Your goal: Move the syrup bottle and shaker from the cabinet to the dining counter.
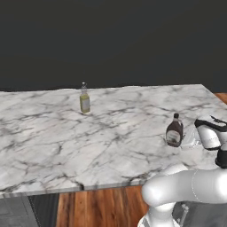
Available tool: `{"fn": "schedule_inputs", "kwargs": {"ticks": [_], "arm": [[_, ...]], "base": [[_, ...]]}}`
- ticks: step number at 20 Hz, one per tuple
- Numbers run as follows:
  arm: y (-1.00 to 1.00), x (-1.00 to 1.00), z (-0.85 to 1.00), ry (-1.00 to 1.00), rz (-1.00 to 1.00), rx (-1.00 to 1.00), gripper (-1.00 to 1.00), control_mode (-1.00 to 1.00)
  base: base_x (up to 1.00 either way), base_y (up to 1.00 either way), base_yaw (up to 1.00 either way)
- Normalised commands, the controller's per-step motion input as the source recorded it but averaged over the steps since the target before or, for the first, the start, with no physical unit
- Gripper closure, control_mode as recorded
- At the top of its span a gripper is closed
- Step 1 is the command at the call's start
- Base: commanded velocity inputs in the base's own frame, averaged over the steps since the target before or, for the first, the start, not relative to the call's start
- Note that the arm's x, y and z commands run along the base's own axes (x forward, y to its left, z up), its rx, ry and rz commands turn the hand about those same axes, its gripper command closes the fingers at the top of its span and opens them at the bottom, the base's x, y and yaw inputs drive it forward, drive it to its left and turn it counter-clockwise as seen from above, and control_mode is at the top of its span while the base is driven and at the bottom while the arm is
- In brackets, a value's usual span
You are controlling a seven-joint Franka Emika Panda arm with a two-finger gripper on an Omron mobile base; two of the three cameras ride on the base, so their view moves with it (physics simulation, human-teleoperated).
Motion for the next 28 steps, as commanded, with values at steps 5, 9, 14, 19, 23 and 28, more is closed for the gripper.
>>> {"fn": "schedule_inputs", "kwargs": {"ticks": [5, 9, 14, 19, 23, 28], "arm": [[0.0, -0.29, -0.31, 0.0, 0.0, -0.02, 1.0, -1.0], [0.06, -0.35, -0.37, -0.07, 0.0, -0.02, -1.0, -1.0], [0.02, -0.29, -0.28, -0.13, 0.0, 0.0, -1.0, -1.0], [0.0, -0.27, -0.09, -0.21, 0.0, 0.0, -1.0, -1.0], [0.0, -0.2, 0.0, -0.2, 0.0, 0.0, -1.0, -1.0], [0.0, -0.41, 0.16, -0.07, 0.0, -0.01, -1.0, -1.0]], "base": [[0.0, 0.0, 0.0], [0.0, 0.0, 0.0], [0.0, 0.0, 0.0], [0.0, 0.0, 0.0], [0.0, 0.0, 0.0], [0.0, 0.0, 0.0]]}}
